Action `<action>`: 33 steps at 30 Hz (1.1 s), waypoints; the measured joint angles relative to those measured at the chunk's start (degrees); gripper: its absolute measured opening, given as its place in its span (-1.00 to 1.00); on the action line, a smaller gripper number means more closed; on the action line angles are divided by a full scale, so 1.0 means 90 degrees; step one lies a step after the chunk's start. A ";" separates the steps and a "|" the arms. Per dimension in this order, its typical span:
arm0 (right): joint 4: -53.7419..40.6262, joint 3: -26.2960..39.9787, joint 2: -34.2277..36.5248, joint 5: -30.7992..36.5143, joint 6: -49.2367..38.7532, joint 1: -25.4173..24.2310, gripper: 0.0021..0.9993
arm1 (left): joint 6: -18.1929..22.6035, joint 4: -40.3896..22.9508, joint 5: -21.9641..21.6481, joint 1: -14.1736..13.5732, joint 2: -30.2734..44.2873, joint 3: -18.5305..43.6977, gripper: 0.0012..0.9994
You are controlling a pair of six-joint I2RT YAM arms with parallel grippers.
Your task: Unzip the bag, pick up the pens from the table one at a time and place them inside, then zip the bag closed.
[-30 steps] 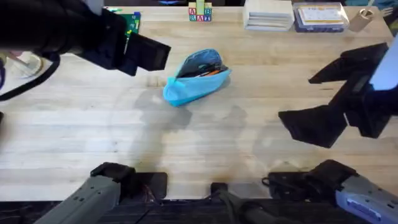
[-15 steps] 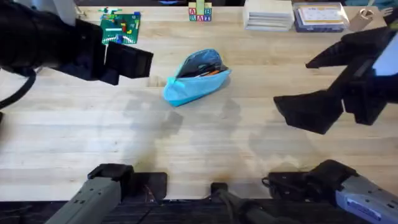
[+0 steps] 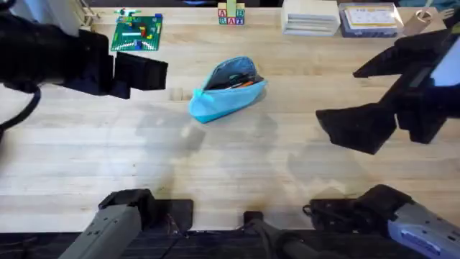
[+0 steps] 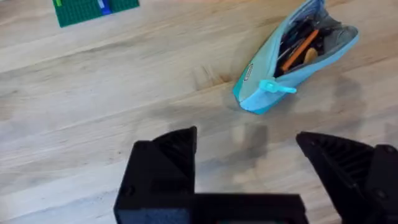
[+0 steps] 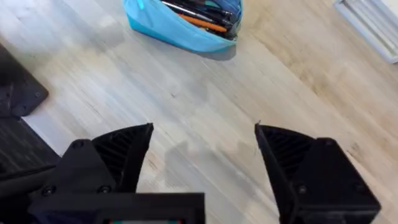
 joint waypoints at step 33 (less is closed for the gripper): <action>0.0004 0.0000 0.0001 0.0000 0.0000 0.0000 0.99 | 0.1591 0.0553 0.2411 0.2329 0.0004 -0.1199 0.99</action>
